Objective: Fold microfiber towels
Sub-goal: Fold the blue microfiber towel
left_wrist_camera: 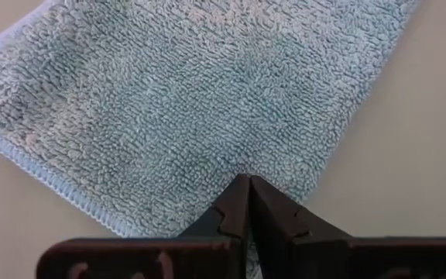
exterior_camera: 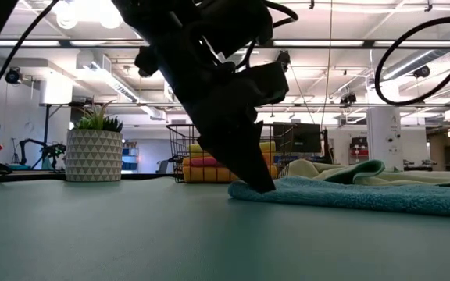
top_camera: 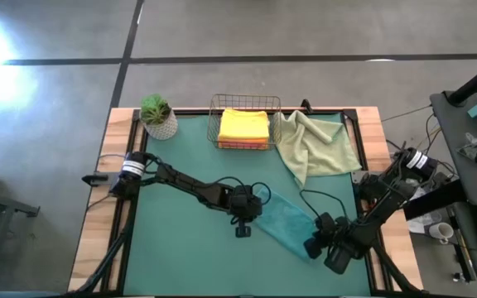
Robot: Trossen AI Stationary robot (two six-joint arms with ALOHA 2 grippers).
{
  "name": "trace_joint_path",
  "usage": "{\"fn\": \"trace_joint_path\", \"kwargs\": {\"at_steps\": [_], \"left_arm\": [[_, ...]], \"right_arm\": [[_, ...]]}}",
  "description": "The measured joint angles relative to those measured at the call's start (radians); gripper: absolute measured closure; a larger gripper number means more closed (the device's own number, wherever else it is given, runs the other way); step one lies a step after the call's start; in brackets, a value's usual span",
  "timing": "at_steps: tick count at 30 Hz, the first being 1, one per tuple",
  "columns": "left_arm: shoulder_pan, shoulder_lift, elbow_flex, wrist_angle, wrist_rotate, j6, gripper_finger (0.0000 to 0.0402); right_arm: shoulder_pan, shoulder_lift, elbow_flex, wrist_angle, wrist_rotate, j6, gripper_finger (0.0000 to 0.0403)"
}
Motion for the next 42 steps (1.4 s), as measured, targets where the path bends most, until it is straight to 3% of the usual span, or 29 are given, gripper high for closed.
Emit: {"fn": "trace_joint_path", "kwargs": {"at_steps": [5,14,21,25,30,42], "left_arm": [[0.019,-0.001,0.001,-0.004,-0.030,0.126,0.0400],[0.095,-0.010,0.001,-0.016,-0.068,0.261,0.0400],[0.116,-0.116,-0.001,-0.092,-0.075,0.259,0.0400],[0.086,-0.175,-0.003,-0.125,-0.069,0.253,0.0400],[0.000,-0.215,0.000,-0.044,0.001,0.177,0.0400],[-0.175,-0.112,0.000,0.214,-0.026,0.089,0.0400]], "right_arm": [[-0.011,0.056,0.026,0.140,-0.005,-0.004,0.0394],[-0.085,0.124,0.148,0.213,-0.054,-0.143,0.0394],[-0.091,0.107,0.251,0.057,0.069,-0.170,0.0394],[-0.072,0.088,0.309,-0.098,0.082,-0.150,0.0394],[-0.065,0.050,0.344,-0.222,0.106,-0.161,0.0394],[-0.067,-0.006,0.340,-0.249,0.158,-0.213,0.0394]]}}
